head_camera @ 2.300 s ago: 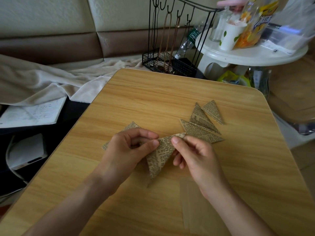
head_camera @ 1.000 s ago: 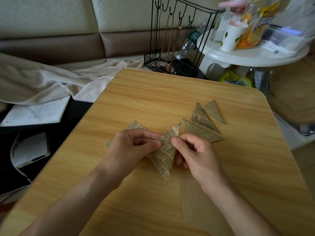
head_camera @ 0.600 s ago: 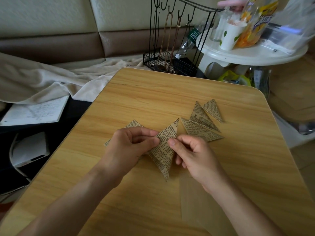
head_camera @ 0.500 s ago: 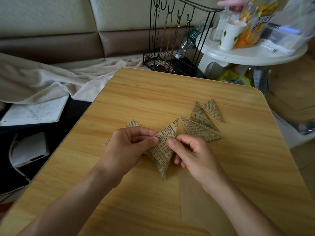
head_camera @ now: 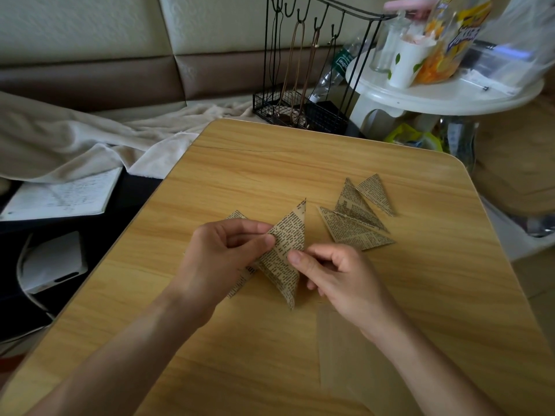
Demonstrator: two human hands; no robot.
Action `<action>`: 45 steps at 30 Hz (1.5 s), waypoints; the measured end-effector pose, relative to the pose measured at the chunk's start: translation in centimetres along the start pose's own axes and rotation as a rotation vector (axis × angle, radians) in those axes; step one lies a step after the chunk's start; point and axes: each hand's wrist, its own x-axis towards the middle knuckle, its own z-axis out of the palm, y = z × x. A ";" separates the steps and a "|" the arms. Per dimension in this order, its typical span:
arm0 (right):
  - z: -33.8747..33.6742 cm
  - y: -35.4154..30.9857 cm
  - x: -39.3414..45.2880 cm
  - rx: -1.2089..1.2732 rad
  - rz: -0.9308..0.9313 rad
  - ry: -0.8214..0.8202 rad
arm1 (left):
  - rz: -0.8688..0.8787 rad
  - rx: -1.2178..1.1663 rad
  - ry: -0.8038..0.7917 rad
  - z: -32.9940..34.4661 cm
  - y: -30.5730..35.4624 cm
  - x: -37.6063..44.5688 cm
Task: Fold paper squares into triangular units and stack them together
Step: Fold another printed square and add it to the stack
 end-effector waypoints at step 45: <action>-0.1 -0.5 -0.4 -0.207 -0.146 -0.066 | 0.019 -0.092 0.129 -0.3 -0.1 0.3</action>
